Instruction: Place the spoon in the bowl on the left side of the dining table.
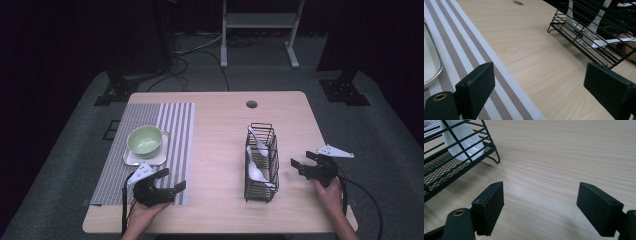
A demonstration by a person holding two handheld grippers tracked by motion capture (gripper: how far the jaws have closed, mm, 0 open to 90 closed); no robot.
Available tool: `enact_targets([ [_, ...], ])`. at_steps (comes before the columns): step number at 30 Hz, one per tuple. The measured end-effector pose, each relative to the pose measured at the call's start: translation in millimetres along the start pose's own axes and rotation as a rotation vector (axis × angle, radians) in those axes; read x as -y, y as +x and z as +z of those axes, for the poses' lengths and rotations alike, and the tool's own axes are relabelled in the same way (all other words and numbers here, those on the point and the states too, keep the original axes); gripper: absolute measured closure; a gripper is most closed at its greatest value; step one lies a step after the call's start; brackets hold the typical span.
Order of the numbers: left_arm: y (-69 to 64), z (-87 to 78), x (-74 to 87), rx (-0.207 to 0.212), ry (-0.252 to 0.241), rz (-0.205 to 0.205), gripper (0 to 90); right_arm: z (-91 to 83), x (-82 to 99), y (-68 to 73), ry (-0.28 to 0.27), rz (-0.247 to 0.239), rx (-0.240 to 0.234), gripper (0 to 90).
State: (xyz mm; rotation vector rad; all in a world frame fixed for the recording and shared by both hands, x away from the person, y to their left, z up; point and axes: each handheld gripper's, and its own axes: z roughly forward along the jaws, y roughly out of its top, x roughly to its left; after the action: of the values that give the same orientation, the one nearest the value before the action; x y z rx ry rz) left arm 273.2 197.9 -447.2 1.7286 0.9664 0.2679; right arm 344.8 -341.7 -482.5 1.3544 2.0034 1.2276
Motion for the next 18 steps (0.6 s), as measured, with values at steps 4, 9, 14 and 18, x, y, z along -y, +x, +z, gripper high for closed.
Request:
enact_targets([
  [4, -6.5, 0.9, -4.2, 0.014, 0.004, 0.016, 9.0, 0.3, -0.1, 0.1, 0.002, -0.002, -0.001, 20.6],
  [9, -10.8, 4.0, -7.9, 0.033, 0.008, 0.019, 9.0, 0.1, 0.0, 0.1, 0.001, -0.003, -0.002, 20.6],
  [14, -19.1, 10.9, -12.2, 0.093, 0.016, -0.011, 9.0, 0.2, 0.0, 0.3, 0.001, -0.006, -0.002, 20.6],
  [18, -25.0, 15.8, -16.0, 0.100, 0.018, 0.012, 9.0, 0.2, -0.1, 0.8, 0.002, -0.008, -0.001, 20.6],
])
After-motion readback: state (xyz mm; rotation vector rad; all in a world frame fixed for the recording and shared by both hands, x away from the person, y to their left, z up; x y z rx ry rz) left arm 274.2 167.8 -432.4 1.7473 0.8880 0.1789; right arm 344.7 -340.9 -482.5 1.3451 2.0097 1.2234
